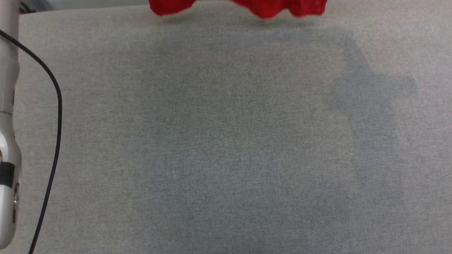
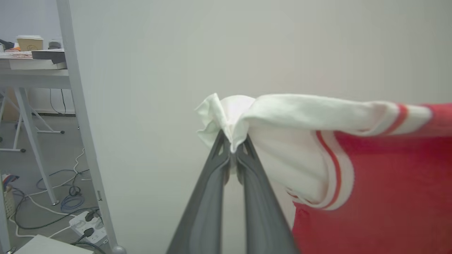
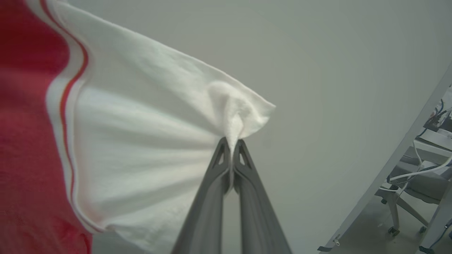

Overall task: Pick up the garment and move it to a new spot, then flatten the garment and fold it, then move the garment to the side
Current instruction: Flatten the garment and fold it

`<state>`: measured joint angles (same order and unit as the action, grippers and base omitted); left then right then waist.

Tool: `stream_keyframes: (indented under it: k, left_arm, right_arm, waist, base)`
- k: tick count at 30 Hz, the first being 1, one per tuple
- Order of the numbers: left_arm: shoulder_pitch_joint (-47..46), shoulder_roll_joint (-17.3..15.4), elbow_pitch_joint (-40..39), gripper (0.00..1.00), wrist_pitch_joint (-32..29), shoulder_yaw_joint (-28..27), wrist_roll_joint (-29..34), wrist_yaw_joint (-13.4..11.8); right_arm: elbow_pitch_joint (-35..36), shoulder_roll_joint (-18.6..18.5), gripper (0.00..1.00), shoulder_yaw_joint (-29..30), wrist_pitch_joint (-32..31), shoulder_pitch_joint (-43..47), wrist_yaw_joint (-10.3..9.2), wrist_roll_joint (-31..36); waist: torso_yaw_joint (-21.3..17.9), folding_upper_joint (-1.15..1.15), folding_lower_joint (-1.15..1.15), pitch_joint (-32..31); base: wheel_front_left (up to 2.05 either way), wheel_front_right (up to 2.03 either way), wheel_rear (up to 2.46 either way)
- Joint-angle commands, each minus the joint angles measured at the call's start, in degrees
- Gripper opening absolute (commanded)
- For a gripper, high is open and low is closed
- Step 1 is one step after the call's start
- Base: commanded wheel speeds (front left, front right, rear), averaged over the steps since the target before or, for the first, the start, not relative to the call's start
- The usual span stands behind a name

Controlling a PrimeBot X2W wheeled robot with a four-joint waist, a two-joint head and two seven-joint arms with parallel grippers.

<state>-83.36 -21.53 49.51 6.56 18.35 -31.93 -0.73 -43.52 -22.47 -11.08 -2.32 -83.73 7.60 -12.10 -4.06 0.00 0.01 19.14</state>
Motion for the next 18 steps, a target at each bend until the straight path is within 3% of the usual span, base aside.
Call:
stream_keyframes:
  k: [1,10,18]
  left_arm:
    - [-2.0,-0.4,0.7,0.0,1.1,-0.2,-0.1,0.1]
    - [-5.7,0.8,5.2,0.0,4.7,0.3,0.1,1.3]
    - [-0.4,1.5,9.9,0.0,6.8,0.0,-1.6,4.0]
  right_arm:
    - [-1.5,-0.2,0.0,0.0,1.4,-2.4,-0.11,0.6]
    - [-9.5,2.8,0.0,-2.9,6.3,-8.3,-0.11,-1.4]
    - [-13.0,4.9,0.0,-7.7,10.4,-3.0,-0.11,-7.8]
  waist:
    - [-1.6,0.0,-0.01,5.6]
    - [-2.3,0.0,-0.01,12.5]
    - [-1.6,0.0,-0.01,13.5]
  base:
    - [0.0,0.0,0.0]
    - [0.0,0.0,0.0]
    - [0.0,0.0,0.0]
